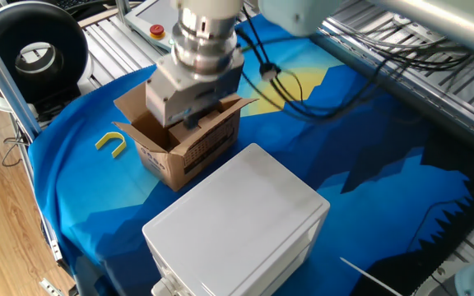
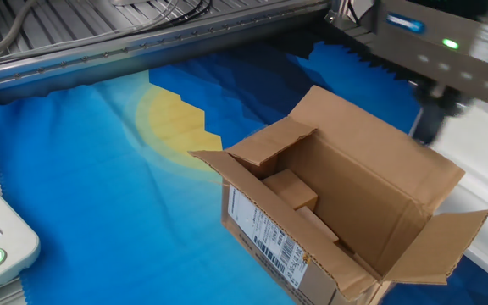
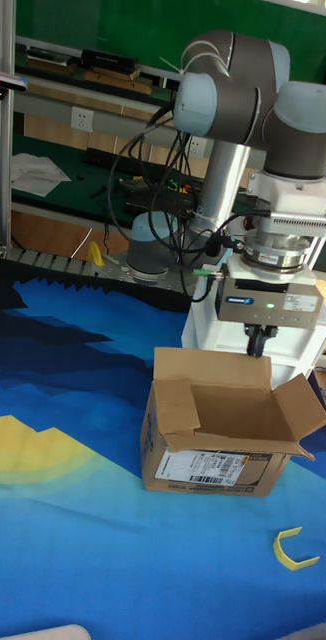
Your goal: Cover the box
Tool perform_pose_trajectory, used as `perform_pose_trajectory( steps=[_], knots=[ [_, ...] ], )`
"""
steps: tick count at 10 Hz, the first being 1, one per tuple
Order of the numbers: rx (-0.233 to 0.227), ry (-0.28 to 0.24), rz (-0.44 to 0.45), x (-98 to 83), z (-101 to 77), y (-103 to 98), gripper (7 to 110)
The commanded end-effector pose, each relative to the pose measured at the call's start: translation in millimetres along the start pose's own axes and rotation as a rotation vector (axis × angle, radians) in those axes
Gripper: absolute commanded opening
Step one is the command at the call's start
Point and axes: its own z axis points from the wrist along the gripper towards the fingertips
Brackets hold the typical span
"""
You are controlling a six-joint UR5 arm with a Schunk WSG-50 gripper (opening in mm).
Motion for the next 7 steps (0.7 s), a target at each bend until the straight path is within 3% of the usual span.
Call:
perform_pose_trajectory(
  steps=[1, 2, 3, 5, 6, 7],
  knots=[
    [0.086, 0.003, -0.087, -36.3, -13.3, -66.7, 7],
    [0.185, 0.010, -0.137, -36.8, -16.7, -91.2, 7],
    [0.178, 0.025, -0.146, -33.3, -16.4, -89.8, 7],
    [0.101, 0.033, -0.143, -29.8, -13.8, -71.0, 7],
    [0.103, 0.029, -0.146, -30.9, -13.8, -71.3, 7],
    [0.128, 0.057, -0.133, -24.2, -14.8, -77.9, 7]
  ],
)
